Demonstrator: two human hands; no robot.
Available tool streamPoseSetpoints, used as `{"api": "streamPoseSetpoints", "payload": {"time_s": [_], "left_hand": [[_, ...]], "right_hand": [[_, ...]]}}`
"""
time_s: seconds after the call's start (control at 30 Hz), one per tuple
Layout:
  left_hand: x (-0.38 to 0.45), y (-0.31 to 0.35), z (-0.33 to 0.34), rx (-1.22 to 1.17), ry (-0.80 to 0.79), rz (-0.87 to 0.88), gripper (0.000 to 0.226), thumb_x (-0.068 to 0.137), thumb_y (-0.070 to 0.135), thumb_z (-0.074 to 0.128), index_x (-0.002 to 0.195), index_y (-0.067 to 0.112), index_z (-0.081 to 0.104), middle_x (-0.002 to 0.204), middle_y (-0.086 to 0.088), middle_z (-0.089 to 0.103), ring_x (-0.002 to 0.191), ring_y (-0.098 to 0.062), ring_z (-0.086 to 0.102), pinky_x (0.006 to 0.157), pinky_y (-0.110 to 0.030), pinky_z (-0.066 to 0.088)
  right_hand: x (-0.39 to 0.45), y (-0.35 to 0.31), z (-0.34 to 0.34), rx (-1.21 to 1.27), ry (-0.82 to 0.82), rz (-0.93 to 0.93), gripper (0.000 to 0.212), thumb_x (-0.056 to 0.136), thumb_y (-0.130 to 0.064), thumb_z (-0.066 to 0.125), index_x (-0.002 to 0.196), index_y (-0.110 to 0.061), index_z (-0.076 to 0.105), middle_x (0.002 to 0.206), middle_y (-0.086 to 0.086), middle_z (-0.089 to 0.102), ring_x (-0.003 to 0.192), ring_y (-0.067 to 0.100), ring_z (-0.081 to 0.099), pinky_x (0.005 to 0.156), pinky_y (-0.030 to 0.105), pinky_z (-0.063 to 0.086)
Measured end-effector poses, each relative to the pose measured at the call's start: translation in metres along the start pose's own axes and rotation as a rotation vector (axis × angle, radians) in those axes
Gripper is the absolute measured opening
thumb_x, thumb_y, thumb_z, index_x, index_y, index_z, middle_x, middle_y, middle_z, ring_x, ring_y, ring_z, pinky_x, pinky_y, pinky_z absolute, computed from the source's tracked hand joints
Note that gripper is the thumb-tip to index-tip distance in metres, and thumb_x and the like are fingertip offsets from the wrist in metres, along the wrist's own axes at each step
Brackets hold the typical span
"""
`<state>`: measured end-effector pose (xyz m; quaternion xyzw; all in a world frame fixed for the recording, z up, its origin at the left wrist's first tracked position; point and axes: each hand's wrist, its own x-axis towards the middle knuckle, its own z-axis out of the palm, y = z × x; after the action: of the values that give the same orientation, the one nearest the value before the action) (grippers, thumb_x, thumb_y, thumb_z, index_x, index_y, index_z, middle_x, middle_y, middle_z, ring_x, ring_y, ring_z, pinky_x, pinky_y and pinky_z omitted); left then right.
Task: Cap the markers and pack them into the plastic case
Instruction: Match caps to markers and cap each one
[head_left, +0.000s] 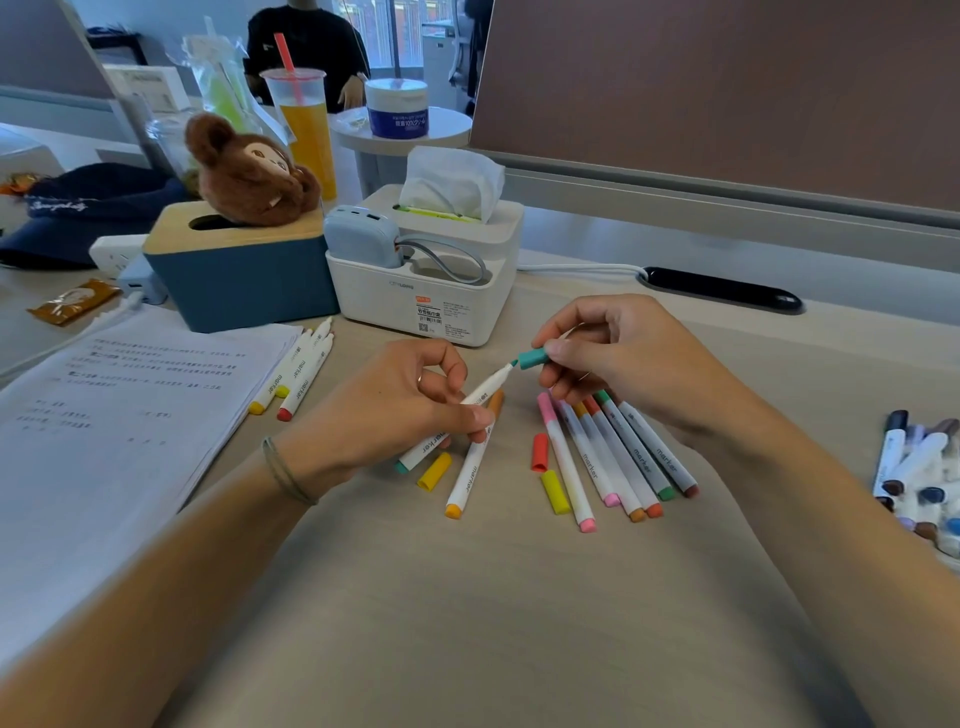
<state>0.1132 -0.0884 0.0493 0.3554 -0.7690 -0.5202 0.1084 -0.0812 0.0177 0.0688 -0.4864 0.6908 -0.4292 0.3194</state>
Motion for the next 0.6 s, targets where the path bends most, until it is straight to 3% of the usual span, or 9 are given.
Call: {"api": "streamPoseSetpoints", "payload": {"time_s": [0.2,0.3,0.47,0.6], "left_hand": [[0.001,0.000,0.000,-0.003,-0.004,0.007,0.026,0.084,0.016,0.077,0.093,0.007,0.054,0.081,-0.008,0.078,0.084,-0.025,0.076,0.094,-0.043,0.057],[0.001,0.000,-0.001,-0.008,-0.005,0.012,0.027,0.084,0.015,0.077,0.094,0.006,0.054,0.081,-0.008,0.078,0.083,-0.023,0.077,0.092,-0.040,0.058],[0.001,0.000,0.000,0.003,-0.010,0.036,0.029,0.083,0.016,0.078,0.092,0.006,0.053,0.081,-0.007,0.078,0.086,-0.029,0.076,0.089,-0.037,0.059],[0.000,0.000,0.003,0.012,0.010,0.069,0.031,0.081,0.018,0.080,0.089,0.005,0.053,0.077,-0.006,0.078,0.081,-0.026,0.075,0.078,-0.029,0.059]], "right_hand": [[0.001,0.001,0.004,-0.014,0.024,-0.043,0.013,0.100,-0.005,0.059,0.100,-0.006,0.072,0.079,0.013,0.076,0.067,0.019,0.072,0.066,0.028,0.063],[0.003,0.002,0.002,-0.026,0.087,-0.063,0.014,0.100,-0.007,0.060,0.098,-0.009,0.073,0.077,0.010,0.076,0.067,0.020,0.072,0.067,0.031,0.064],[0.000,0.001,0.008,-0.023,0.042,-0.049,0.013,0.100,-0.009,0.062,0.098,-0.009,0.075,0.077,0.009,0.076,0.068,0.019,0.072,0.068,0.030,0.064],[-0.001,0.003,0.024,0.033,0.085,-0.056,0.011,0.098,-0.009,0.065,0.101,-0.014,0.073,0.074,0.006,0.077,0.068,0.016,0.074,0.069,0.034,0.063]]}}
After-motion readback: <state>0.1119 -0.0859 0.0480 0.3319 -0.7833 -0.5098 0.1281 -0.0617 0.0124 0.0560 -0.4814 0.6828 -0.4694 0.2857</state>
